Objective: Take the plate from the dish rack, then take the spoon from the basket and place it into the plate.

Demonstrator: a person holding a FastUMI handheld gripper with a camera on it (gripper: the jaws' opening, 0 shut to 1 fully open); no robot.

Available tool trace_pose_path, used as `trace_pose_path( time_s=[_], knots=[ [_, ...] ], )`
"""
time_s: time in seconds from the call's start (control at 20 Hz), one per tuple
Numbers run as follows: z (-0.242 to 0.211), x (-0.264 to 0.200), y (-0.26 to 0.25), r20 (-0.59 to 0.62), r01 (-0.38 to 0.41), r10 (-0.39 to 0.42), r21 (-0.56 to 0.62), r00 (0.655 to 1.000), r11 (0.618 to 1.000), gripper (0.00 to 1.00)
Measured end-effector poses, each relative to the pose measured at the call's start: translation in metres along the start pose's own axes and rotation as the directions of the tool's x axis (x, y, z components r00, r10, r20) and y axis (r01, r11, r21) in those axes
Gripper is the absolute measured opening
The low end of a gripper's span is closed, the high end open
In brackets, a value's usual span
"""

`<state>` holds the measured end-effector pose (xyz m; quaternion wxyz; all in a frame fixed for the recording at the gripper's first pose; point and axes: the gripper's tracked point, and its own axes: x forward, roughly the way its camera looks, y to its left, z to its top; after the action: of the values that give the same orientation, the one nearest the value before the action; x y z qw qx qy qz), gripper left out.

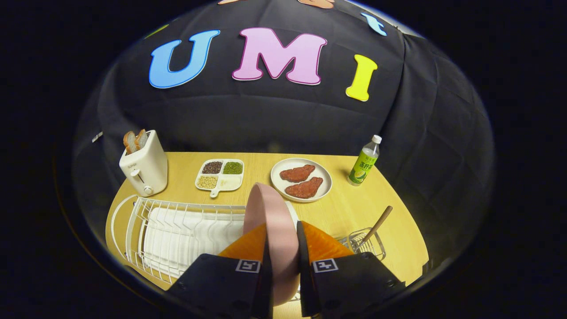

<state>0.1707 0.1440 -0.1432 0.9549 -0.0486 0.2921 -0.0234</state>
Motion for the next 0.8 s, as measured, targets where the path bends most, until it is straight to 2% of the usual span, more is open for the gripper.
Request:
trace_pose_path(
  time_s=[0.2,0.4,0.55,0.8],
  knots=[
    [0.003,-0.003,-0.006,0.008,0.028,-0.028,0.0,1.0,1.0,0.28],
    [0.015,-0.012,-0.01,0.071,0.055,-0.051,-0.056,0.996,0.997,0.27],
    [0.016,-0.017,-0.003,0.056,-0.001,0.001,-0.006,0.998,1.0,0.25],
    [0.018,-0.027,-0.012,0.061,-0.062,0.062,-0.004,0.996,0.998,0.24]
  ],
)
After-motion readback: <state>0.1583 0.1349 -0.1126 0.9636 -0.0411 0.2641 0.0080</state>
